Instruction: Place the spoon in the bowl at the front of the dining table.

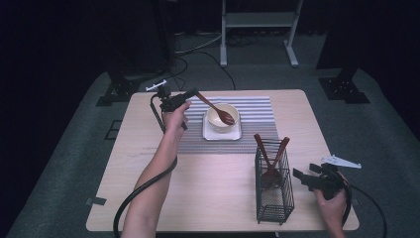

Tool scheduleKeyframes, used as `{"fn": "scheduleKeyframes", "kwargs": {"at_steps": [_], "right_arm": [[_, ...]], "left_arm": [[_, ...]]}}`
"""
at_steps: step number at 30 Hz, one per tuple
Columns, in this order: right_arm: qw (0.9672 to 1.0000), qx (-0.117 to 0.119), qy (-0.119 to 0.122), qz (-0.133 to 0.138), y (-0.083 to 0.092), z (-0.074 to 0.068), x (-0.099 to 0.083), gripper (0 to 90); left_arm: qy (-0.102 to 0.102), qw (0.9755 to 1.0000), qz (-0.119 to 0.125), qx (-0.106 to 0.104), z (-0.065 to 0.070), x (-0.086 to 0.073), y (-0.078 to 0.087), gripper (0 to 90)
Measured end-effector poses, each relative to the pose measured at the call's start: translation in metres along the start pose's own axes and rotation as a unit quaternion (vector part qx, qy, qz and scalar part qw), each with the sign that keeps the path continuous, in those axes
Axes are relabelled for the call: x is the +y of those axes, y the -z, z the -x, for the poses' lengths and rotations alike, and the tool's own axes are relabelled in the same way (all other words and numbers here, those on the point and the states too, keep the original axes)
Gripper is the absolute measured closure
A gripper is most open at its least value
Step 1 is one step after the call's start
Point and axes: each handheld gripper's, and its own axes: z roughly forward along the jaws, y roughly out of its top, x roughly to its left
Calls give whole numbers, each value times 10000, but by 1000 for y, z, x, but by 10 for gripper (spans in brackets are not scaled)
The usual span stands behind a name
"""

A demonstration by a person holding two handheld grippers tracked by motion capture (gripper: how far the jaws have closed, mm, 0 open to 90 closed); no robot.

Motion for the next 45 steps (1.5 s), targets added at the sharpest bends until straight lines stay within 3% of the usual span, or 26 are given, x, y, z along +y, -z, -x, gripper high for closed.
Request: {"fn": "scheduleKeyframes", "kwargs": {"at_steps": [8, 31, 45], "right_arm": [[10000, 9, -6, 7, 0, 0, 0, 161], [10000, 21, -27, 13, 0, 1, 0, 161], [10000, 36, -37, 24, 0, 1, 0, 161]], "left_arm": [[-51, 10000, -34, 70, -1, 2, -6, 843], [82, 9992, 120, 380, -17, 3, -8, 842], [133, 9982, 117, 573, -28, -6, -13, 842]]}}
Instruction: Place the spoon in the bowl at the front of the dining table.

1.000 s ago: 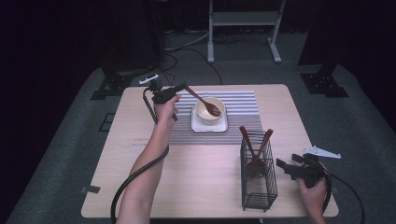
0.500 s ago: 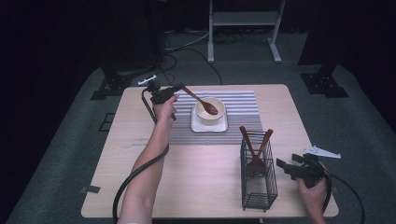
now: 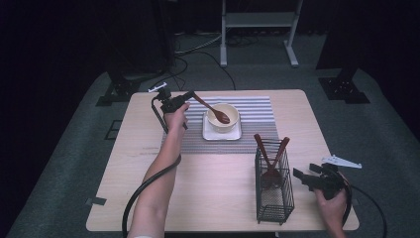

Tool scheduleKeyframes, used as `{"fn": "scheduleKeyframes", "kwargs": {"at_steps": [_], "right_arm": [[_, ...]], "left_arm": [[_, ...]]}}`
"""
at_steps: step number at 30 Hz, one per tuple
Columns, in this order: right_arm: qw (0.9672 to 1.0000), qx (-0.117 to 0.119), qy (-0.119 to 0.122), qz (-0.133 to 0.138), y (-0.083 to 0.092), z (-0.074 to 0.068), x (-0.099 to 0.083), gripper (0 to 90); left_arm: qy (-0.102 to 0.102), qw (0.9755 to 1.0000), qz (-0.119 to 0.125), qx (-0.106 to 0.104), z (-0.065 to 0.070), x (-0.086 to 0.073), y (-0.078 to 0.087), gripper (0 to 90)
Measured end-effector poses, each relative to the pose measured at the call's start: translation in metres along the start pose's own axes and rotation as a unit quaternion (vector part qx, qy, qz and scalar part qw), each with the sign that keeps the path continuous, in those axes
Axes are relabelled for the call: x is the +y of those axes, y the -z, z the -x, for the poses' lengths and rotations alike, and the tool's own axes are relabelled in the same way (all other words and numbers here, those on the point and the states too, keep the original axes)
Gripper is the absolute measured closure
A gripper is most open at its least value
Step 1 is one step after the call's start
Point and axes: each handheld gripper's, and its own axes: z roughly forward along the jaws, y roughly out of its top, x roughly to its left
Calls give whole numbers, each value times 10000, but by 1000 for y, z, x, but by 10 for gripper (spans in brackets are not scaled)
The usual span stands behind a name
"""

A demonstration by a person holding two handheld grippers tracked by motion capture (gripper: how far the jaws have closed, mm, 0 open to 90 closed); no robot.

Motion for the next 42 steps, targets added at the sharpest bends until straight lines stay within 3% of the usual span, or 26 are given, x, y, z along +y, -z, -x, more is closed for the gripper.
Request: {"fn": "scheduleKeyframes", "kwargs": {"at_steps": [14, 21, 28, 42], "right_arm": [[10000, 5, -1, 12, 0, 0, 0, 161], [10000, -10, 19, -1, 0, 0, 0, 161], [10000, -6, 19, -1, 0, 0, 0, 161], [10000, -14, 16, 2, 0, 0, 0, 161]], "left_arm": [[61, 9999, -10, 155, -10, -8, -1, 842], [159, 9998, -124, 88, -15, -15, -5, 834], [187, 9993, -315, 27, -20, -18, -6, 729], [-10, 9985, -551, 28, -23, -17, -1, 567]]}}
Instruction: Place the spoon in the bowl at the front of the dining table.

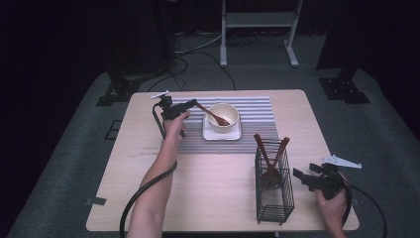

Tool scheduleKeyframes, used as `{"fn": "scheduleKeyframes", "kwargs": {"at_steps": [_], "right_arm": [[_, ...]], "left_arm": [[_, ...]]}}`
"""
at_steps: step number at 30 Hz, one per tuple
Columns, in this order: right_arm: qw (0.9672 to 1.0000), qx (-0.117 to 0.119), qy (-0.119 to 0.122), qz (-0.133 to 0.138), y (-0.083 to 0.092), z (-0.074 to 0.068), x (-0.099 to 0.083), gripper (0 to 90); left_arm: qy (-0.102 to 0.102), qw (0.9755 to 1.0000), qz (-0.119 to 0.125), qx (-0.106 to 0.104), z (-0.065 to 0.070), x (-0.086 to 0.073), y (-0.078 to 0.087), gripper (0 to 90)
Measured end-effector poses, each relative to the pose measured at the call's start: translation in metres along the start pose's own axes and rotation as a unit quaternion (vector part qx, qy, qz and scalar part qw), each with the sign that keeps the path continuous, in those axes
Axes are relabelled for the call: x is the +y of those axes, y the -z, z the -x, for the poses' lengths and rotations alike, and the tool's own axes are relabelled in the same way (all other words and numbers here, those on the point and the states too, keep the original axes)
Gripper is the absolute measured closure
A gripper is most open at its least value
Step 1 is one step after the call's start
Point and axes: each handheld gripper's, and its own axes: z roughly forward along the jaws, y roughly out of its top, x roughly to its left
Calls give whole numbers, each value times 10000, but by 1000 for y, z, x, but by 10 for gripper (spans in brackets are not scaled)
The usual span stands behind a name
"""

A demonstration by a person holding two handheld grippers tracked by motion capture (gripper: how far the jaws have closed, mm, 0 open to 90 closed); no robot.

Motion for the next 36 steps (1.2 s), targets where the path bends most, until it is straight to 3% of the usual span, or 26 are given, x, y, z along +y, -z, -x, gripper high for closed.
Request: {"fn": "scheduleKeyframes", "kwargs": {"at_steps": [13, 20, 23, 29, 36], "right_arm": [[10000, 8, 7, 29, 0, 0, 0, 161], [10000, -23, 18, 31, 0, 0, 0, 161], [10000, -33, 13, 31, 0, 0, 0, 161], [10000, -51, 16, 25, 0, 0, 0, 162], [10000, -64, 25, 27, 0, -1, 0, 161]], "left_arm": [[-151, 9996, -243, -73, 3, -6, 5, 358], [-188, 9992, -340, -99, 4, -7, 11, 197], [-270, 9990, -353, -107, 6, -7, 14, 177], [-228, 9989, -395, -98, 9, -10, 16, 103], [-317, 9982, -482, -147, 14, -13, 18, 85]]}}
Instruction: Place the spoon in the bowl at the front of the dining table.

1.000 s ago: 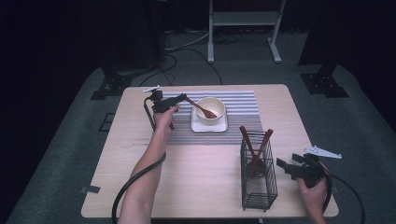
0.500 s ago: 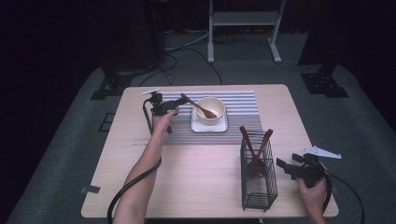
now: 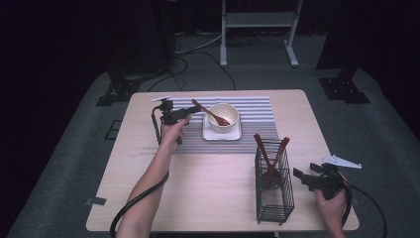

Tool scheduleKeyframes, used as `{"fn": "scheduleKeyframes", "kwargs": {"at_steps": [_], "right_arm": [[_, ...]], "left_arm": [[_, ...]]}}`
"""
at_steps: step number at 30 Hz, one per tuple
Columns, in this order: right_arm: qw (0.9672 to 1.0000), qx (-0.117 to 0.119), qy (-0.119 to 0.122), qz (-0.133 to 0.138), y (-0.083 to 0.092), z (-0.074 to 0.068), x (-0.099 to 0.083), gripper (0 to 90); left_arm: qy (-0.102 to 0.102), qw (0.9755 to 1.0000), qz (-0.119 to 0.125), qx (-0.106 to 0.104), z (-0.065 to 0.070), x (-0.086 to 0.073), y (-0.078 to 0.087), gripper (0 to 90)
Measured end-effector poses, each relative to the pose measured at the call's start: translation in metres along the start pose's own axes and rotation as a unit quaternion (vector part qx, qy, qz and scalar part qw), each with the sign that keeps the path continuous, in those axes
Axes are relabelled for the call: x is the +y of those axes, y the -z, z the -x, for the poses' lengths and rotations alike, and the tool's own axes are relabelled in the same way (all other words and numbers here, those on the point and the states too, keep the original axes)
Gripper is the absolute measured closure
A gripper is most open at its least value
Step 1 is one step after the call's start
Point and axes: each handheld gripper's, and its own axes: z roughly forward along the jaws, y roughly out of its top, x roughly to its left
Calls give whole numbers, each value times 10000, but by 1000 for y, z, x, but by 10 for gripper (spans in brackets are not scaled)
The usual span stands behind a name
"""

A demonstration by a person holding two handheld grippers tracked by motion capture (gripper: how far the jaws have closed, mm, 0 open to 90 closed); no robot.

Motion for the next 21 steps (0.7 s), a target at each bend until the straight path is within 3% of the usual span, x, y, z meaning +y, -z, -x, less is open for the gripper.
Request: {"fn": "scheduleKeyframes", "kwargs": {"at_steps": [21], "right_arm": [[10000, -24, 38, -15, 0, -1, 0, 161]], "left_arm": [[-242, 9997, -65, 24, 4, -4, 21, 85]]}}
